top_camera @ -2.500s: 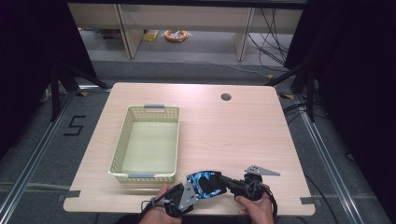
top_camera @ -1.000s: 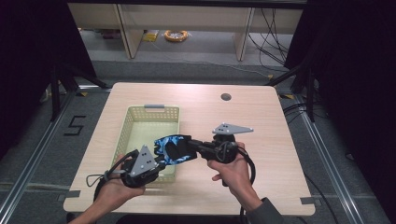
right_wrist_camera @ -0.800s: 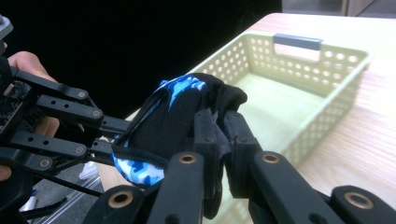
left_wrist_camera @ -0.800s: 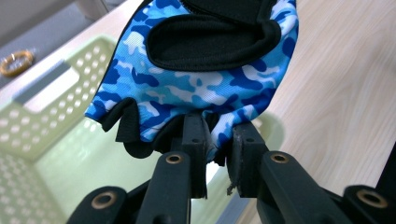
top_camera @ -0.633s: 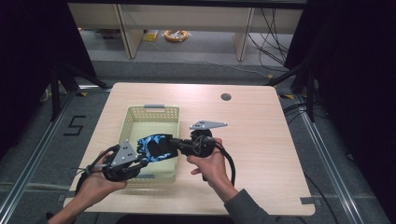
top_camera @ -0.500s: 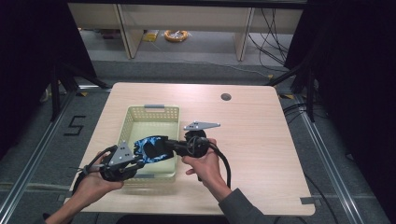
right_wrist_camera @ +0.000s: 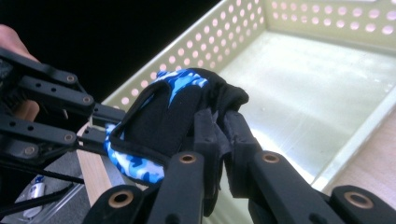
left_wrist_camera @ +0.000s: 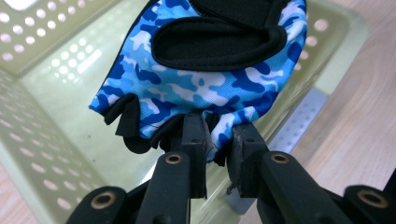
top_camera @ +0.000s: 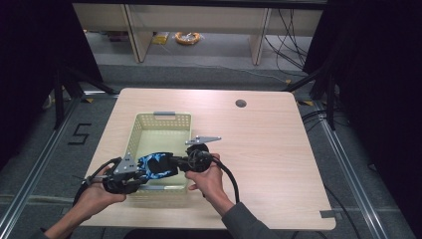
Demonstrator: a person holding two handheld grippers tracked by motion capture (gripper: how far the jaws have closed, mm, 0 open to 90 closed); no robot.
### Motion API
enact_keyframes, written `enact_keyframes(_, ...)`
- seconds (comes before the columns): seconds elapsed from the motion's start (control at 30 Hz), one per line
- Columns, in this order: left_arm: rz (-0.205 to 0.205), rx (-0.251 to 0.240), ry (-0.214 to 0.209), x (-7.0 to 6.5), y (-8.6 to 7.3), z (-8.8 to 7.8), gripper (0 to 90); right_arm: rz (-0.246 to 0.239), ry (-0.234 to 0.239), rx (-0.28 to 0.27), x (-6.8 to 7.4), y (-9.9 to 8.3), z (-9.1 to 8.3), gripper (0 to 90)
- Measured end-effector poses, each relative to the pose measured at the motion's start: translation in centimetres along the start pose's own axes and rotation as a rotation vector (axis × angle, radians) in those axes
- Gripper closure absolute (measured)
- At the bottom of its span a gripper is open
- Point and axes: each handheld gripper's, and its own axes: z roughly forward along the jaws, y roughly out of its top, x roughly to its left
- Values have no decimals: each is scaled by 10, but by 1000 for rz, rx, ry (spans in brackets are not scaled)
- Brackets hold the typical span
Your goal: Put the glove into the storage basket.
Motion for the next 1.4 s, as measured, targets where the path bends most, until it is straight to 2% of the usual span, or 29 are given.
enact_keyframes(0.07, -8, 9, -3, 1, -2, 1, 779, -6, -17, 9, 0, -1, 3, 858)
enact_keyframes(0.13, -29, 18, -10, 1, -4, 1, 779, -3, -4, 7, -1, -2, 6, 858)
enact_keyframes(0.17, -19, 13, -2, 3, -5, 2, 779, -6, -11, 16, -1, -3, 7, 858)
enact_keyframes(0.23, -35, 19, -8, 3, -6, 2, 779, 4, -10, 20, -1, -5, 10, 858)
enact_keyframes(0.27, -12, 22, -6, 5, -6, 2, 779, 7, -22, 24, 0, -5, 10, 858)
enact_keyframes(0.3, -21, 21, -2, 5, -6, 3, 778, 0, -3, 20, -2, -6, 12, 858)
enact_keyframes(0.33, -27, 24, -8, 5, -6, 3, 778, 8, -24, 26, -1, -6, 11, 858)
enact_keyframes(0.37, -14, 29, -11, 6, -5, 3, 778, 8, -24, 26, -1, -6, 11, 858)
enact_keyframes(0.53, -28, 47, -12, 6, -5, 6, 777, 9, -28, 29, -2, -7, 13, 859)
enact_keyframes(0.57, -29, 58, -21, 7, -4, 7, 778, 21, -5, 28, -3, -7, 15, 859)
enact_keyframes(0.6, -28, 67, -19, 8, -3, 9, 777, 19, -35, 35, -3, -7, 15, 859)
enact_keyframes(0.63, -20, 76, -20, 8, -2, 9, 777, 14, -18, 33, -5, -7, 17, 859)
enact_keyframes(0.67, -1, 84, -27, 10, -2, 10, 777, 20, -34, 40, -4, -7, 17, 859)
enact_keyframes(0.77, -4, 107, -46, 11, -1, 12, 775, 17, -32, 42, -5, -8, 19, 859)
enact_keyframes(0.8, -22, 111, -42, 12, 0, 14, 774, 11, -46, 50, -6, -8, 19, 859)
enact_keyframes(0.93, 10, 139, -49, 13, 2, 16, 773, 9, -55, 64, -7, -9, 24, 858)
enact_keyframes(0.97, 4, 153, -61, 13, 1, 16, 772, 15, -72, 72, -6, -9, 24, 859)
enact_keyframes(1.0, -17, 143, -56, 13, 0, 17, 771, 16, -69, 75, -7, -9, 25, 858)
enact_keyframes(1.03, 16, 161, -61, 15, 1, 16, 770, 22, -66, 79, -7, -10, 26, 858)
enact_keyframes(1.07, -15, 164, -68, 15, 0, 17, 770, 21, -57, 74, -7, -10, 27, 858)
enact_keyframes(1.1, -15, 171, -77, 16, 1, 17, 768, 18, -78, 81, -6, -10, 27, 857)
enact_keyframes(1.13, 10, 171, -73, 17, 1, 16, 766, 19, -78, 83, -6, -11, 27, 857)
enact_keyframes(1.2, -3, 185, -83, 17, 1, 17, 762, 6, -81, 85, -7, -11, 27, 857)
enact_keyframes(1.27, -17, 163, -61, 15, 0, 19, 750, 8, -88, 91, -7, -11, 28, 856)
enact_keyframes(1.37, -4, 180, -69, 18, 1, 18, 722, 9, -82, 92, -7, -12, 29, 854)
enact_keyframes(1.4, -10, 178, -72, 19, 1, 18, 695, 6, -95, 95, -6, -12, 29, 853)
